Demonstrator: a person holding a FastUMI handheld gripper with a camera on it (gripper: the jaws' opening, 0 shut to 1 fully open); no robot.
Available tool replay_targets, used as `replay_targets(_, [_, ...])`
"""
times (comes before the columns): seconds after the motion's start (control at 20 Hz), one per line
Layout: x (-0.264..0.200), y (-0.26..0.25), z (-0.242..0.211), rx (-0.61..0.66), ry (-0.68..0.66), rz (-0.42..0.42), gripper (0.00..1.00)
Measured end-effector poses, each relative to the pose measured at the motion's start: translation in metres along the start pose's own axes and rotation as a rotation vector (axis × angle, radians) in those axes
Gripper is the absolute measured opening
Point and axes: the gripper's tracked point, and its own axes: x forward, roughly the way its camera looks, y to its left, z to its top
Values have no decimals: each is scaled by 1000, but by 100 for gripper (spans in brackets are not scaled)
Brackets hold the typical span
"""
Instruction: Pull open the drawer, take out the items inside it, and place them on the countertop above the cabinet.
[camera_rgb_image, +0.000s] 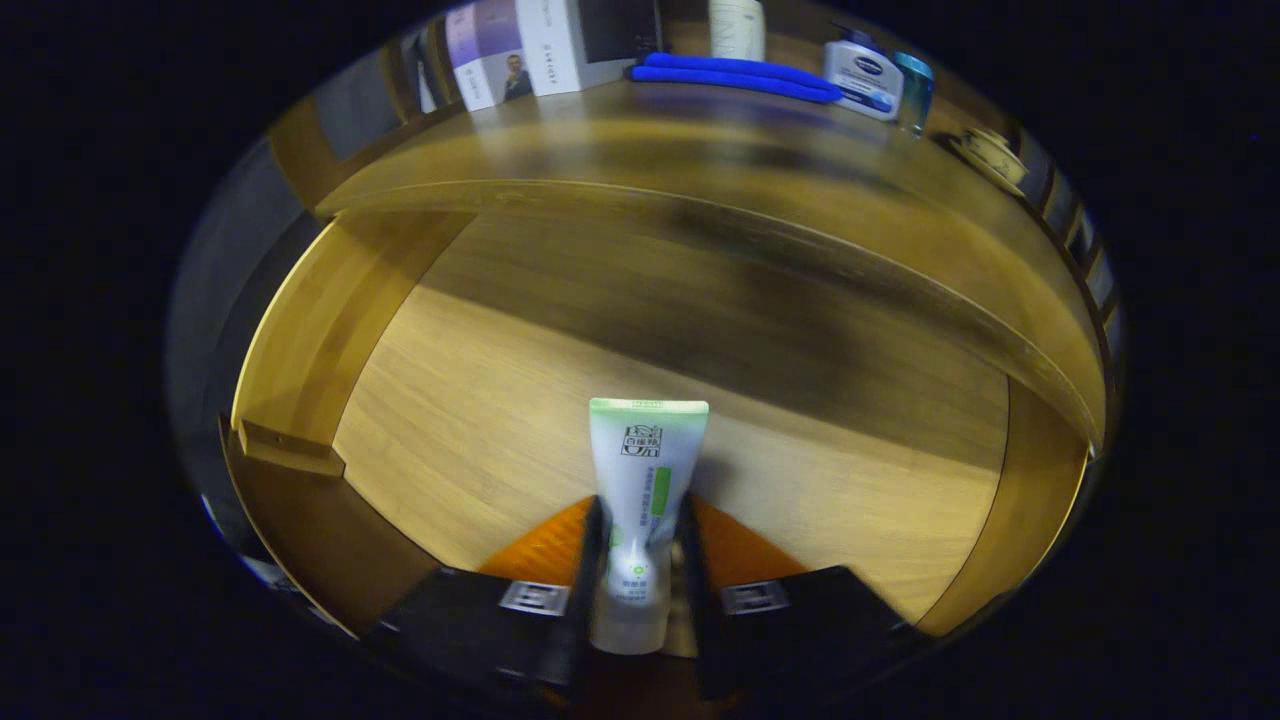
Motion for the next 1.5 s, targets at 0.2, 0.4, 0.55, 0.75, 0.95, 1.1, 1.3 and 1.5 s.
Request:
replay_targets(0.2, [-7, 0, 7, -146, -47, -8, 20])
replay_targets(0.4, [-31, 0, 26, -172, -121, 12, 20])
replay_targets(0.55, [-49, 7, 28, -201, -172, 10, 20])
replay_targets(0.75, [-69, 16, 28, -236, -219, 35, 20])
replay_targets(0.95, [-89, 29, 36, -248, -279, 56, 20])
replay_targets(1.1, [-108, 33, 50, -231, -332, 69, 20])
replay_targets(1.3, [-130, 28, 77, -190, -398, 65, 20])
replay_targets(1.5, [-136, 13, 106, -107, -430, 48, 20])
